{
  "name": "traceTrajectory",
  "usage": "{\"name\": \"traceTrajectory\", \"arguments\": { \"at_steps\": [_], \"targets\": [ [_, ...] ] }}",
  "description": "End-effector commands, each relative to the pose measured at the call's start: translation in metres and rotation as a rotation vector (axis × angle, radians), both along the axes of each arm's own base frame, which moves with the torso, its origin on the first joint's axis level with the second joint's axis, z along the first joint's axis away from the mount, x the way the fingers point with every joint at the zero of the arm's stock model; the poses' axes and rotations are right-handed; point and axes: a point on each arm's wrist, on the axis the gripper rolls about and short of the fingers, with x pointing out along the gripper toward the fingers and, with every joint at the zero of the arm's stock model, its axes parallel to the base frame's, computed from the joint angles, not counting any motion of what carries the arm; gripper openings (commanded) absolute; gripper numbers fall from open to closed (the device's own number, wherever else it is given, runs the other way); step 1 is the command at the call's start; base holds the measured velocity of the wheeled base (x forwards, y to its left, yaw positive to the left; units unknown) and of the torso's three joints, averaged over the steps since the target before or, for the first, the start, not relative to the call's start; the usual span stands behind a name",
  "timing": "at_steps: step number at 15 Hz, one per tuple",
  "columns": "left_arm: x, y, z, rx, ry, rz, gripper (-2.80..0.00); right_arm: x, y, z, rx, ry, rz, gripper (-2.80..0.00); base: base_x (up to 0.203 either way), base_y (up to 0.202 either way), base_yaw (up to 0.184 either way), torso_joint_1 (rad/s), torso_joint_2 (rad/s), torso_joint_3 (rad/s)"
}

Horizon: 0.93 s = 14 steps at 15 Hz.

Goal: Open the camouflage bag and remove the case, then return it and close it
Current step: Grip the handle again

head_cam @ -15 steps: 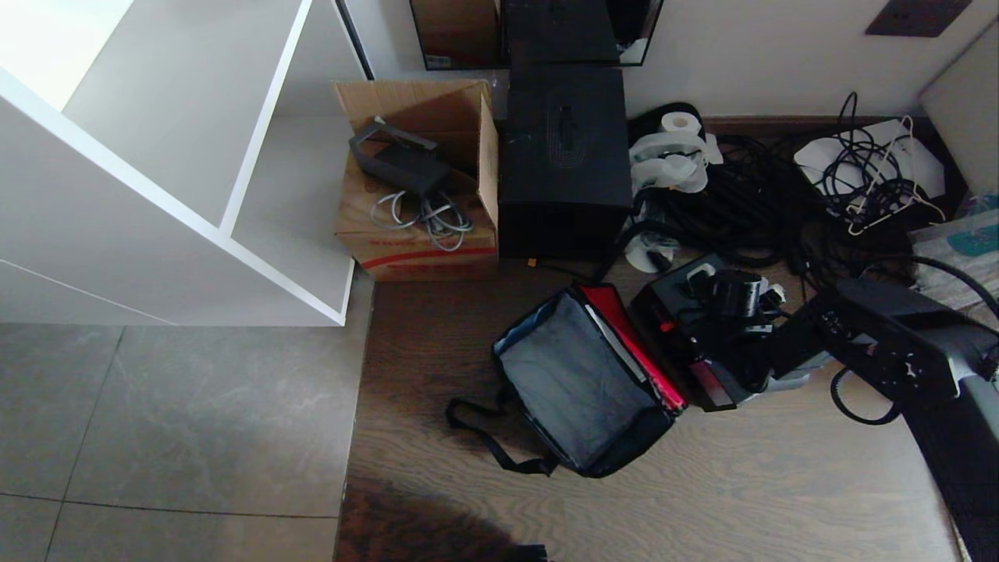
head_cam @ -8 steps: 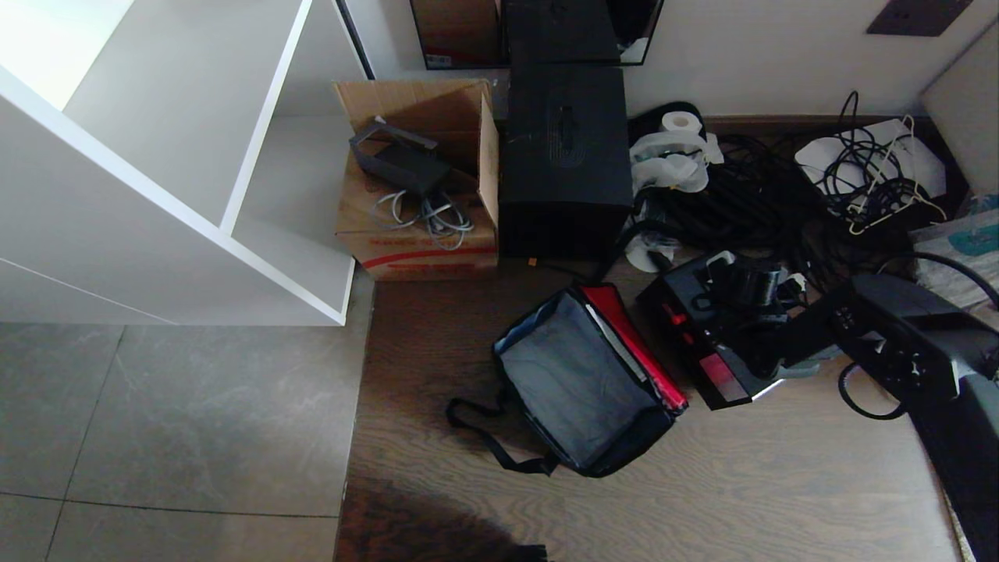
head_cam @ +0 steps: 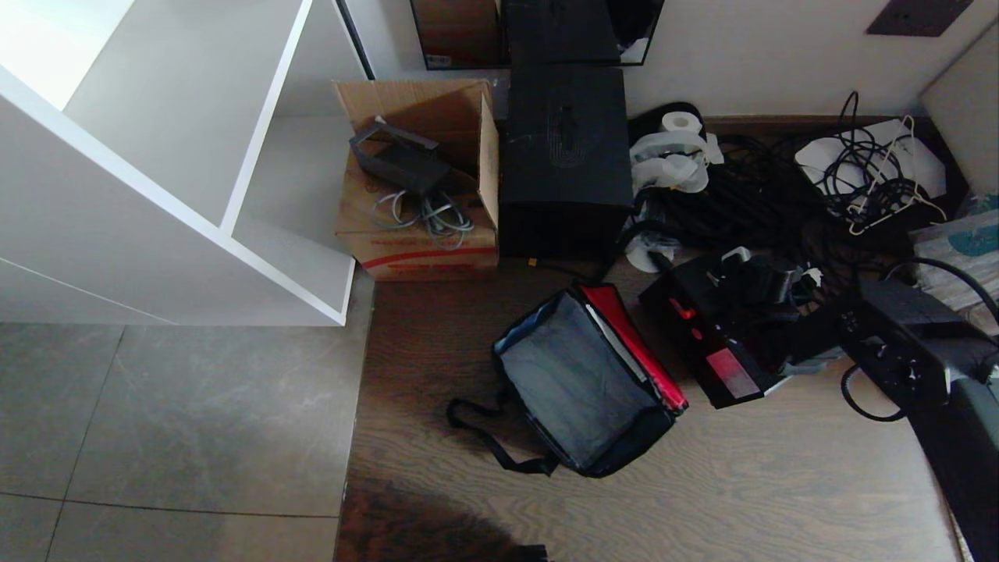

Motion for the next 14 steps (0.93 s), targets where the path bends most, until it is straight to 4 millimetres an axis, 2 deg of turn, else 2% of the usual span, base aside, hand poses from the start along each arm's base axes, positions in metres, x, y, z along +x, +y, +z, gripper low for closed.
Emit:
{"name": "traceTrajectory", "arguments": {
  "at_steps": [1,2,3,8,14],
  "targets": [
    [0.000,0.000,0.000,0.000,0.000,0.000,-2.80,0.002,-0.002,-0.005,-0.006,0.001,-0.010,0.00,0.000,0.000,0.000,0.000,0.00,0.000],
    [0.000,0.000,0.000,0.000,-0.001,0.000,-2.80,0.001,-0.003,-0.007,-0.004,0.011,-0.009,0.00,0.000,0.000,0.000,0.000,0.00,0.000],
    [0.000,0.000,0.000,0.000,0.000,0.000,-2.80,0.000,-0.002,-0.008,-0.002,0.016,-0.006,-2.80,0.000,0.000,0.000,0.000,0.00,0.000],
    [0.000,0.000,0.000,0.000,0.000,0.000,-2.80,-0.004,0.010,-0.007,-0.005,-0.006,0.012,-2.80,0.000,0.000,0.000,0.000,0.00,0.000],
    [0.000,0.000,0.000,0.000,0.000,0.000,-2.80,-0.008,0.033,0.017,-0.033,-0.101,0.054,-2.80,0.000,0.000,0.000,0.000,0.00,0.000]
  ]
}}
